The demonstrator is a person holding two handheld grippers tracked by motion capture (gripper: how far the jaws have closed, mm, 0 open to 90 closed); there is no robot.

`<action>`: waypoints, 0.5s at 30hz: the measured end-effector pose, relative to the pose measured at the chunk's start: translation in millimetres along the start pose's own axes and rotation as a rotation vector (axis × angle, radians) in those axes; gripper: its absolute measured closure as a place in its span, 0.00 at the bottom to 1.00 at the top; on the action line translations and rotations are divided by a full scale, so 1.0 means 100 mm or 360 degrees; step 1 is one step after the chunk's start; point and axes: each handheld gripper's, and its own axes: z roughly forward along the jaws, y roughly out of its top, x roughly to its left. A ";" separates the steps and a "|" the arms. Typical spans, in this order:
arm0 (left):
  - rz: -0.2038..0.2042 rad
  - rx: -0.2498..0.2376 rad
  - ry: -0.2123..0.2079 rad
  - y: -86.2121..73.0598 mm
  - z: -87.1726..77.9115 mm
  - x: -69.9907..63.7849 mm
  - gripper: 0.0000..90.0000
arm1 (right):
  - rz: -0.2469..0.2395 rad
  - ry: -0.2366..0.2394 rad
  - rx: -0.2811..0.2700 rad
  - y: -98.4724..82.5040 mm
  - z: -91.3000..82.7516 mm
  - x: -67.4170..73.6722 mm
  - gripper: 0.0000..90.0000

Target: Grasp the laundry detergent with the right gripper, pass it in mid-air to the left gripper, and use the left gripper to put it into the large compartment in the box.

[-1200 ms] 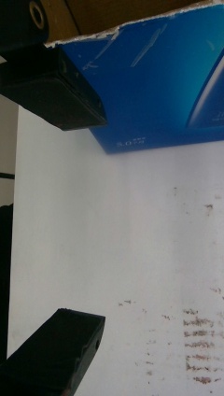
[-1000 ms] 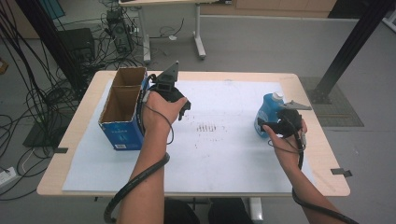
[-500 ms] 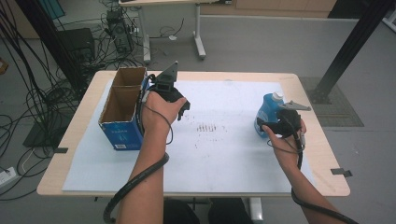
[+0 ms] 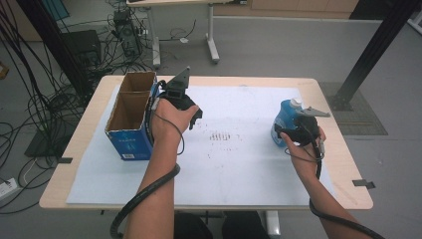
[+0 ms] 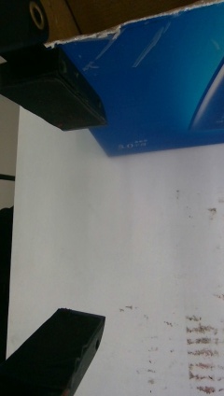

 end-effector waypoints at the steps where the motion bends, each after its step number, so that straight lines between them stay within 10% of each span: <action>1: 0.0000 -0.0002 0.0004 0.00 0.00 0.00 0.07 | 0.0006 0.0000 -0.0004 0.00 0.01 0.00 0.22; 15: 0.0011 0.0005 0.0009 0.01 0.02 -0.03 0.07 | -0.0025 -0.0038 -0.0022 -0.04 0.04 0.00 0.45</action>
